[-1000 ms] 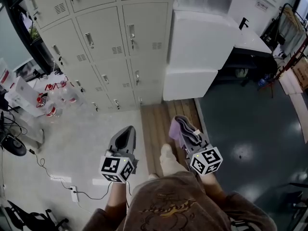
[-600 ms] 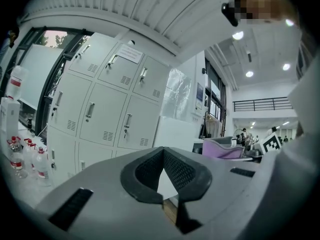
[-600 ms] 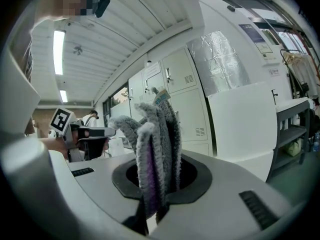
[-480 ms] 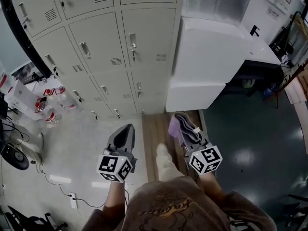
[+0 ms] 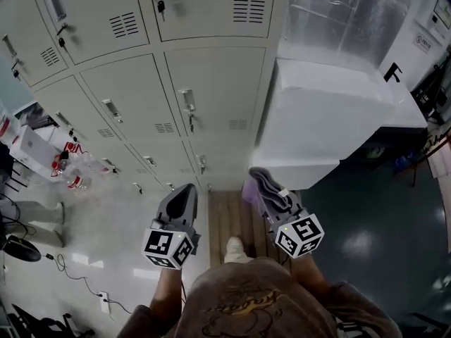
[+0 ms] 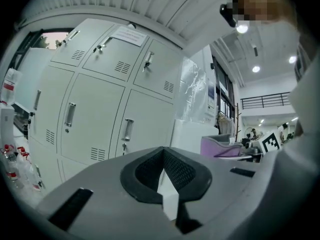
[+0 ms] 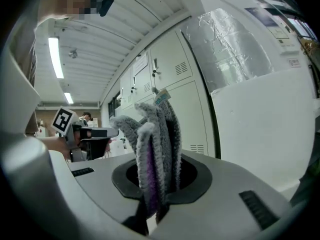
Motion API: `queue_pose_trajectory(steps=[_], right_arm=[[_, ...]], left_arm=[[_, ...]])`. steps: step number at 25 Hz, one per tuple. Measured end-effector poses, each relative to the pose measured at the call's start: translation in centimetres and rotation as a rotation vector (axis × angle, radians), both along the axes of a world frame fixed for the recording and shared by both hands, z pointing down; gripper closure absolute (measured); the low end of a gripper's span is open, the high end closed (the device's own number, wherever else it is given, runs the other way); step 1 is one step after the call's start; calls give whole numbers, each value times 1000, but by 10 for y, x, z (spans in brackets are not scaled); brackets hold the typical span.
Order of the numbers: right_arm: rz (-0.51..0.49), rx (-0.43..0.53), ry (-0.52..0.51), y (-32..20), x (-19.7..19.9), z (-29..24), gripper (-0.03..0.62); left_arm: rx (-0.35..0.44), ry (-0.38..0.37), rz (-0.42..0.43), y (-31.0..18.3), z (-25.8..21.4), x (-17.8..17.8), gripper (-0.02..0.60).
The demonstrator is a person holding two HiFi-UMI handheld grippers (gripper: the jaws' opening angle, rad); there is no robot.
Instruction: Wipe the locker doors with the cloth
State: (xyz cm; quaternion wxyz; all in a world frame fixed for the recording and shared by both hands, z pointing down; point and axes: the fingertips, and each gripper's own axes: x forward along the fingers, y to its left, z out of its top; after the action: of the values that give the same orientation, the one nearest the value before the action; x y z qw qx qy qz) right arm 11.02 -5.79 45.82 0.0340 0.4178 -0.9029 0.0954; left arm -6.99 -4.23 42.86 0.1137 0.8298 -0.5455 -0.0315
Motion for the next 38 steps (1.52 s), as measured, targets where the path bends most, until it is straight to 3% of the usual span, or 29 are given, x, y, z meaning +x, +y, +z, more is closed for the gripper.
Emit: queue_pose_trajectory(steps=[11, 25, 38], right_arm=[[-140, -24, 2, -72, -37, -7, 542], [-262, 109, 1, -120, -124, -69, 542], [-246, 234, -19, -186, -193, -146, 542]], left_arm=[[1, -18, -84, -61, -16, -16, 581], [44, -34, -40, -88, -29, -38, 581], [52, -25, -44, -97, -30, -55, 581]])
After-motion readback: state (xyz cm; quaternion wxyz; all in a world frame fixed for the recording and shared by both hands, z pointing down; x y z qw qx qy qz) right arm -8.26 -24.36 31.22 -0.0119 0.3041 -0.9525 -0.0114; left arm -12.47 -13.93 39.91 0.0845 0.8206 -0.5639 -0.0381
